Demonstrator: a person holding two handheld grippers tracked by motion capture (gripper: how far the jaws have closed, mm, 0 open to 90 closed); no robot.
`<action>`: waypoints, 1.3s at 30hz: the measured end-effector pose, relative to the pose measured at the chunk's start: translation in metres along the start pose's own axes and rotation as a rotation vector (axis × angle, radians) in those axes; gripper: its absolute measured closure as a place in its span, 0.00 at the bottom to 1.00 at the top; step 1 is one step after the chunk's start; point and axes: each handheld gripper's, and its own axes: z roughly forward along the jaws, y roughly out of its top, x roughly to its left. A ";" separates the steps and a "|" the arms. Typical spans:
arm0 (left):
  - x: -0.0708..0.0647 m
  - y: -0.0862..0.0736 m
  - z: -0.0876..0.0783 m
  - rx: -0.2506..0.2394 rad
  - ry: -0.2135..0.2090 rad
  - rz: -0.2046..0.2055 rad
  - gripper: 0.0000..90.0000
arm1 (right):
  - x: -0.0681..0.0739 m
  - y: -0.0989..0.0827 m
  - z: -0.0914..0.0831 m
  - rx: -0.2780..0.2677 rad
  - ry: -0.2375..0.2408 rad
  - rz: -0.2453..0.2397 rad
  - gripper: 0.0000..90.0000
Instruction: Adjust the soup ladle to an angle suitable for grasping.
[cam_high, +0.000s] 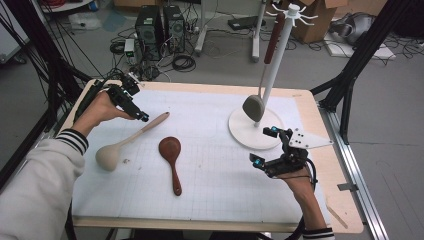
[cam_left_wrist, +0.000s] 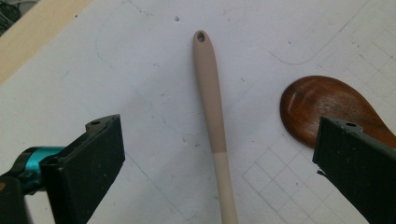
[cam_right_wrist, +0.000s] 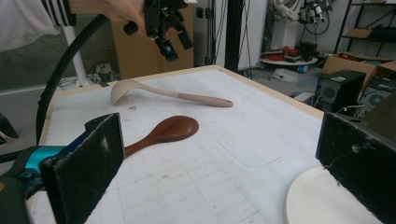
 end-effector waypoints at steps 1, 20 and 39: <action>0.001 0.000 0.002 0.015 0.000 -0.004 0.03 | 0.000 0.000 0.000 0.003 0.001 0.001 0.00; 0.004 0.001 0.043 0.220 -0.039 -0.006 0.03 | 0.001 -0.001 0.005 0.023 0.013 0.002 0.00; 0.006 0.003 0.063 0.299 -0.053 -0.057 0.14 | 0.001 -0.001 0.003 0.012 0.013 0.000 0.00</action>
